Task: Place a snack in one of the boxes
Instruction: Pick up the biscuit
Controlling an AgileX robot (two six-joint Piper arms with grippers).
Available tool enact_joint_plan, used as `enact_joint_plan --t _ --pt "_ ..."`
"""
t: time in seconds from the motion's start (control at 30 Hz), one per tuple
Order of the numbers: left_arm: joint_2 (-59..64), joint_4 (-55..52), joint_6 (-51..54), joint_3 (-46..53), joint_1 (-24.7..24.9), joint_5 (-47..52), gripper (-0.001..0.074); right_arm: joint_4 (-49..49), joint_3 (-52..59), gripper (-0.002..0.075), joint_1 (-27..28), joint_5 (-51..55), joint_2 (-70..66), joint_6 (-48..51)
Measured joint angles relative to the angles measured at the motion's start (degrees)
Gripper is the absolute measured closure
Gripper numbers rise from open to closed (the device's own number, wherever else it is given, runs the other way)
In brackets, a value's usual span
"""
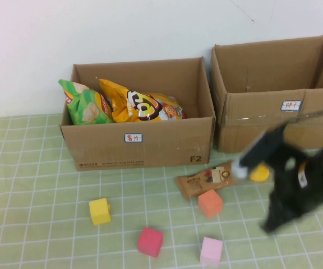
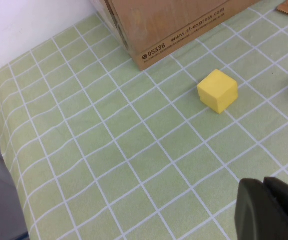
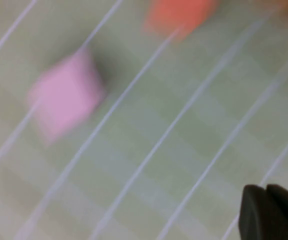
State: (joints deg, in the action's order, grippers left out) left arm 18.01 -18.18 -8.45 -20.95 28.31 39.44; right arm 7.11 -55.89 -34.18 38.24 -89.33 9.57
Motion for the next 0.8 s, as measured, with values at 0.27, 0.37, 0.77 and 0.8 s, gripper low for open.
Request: enact_joint_plan --t 0.27,0.37,0.77,0.8 --pt "0.0 0.0 0.0 0.0 0.0 0.0 0.0736 10.6 -0.8 0.0715 0.1 -21.9 -4.5 -33.7" --pt "0.0 0.0 0.0 0.0 0.0 0.0 0.0736 10.9 -0.8 0.0638 0.1 -25.7 -8.5 -40.7" --pt "0.0 0.0 0.0 0.0 0.0 0.0 0.0736 12.0 -2.8 0.0323 -0.6 -39.1 -17.7 -47.0" --pt "0.0 0.0 0.0 0.0 0.0 0.0 0.0736 12.6 -3.7 0.0320 -1.0 -39.2 -18.2 -46.9"
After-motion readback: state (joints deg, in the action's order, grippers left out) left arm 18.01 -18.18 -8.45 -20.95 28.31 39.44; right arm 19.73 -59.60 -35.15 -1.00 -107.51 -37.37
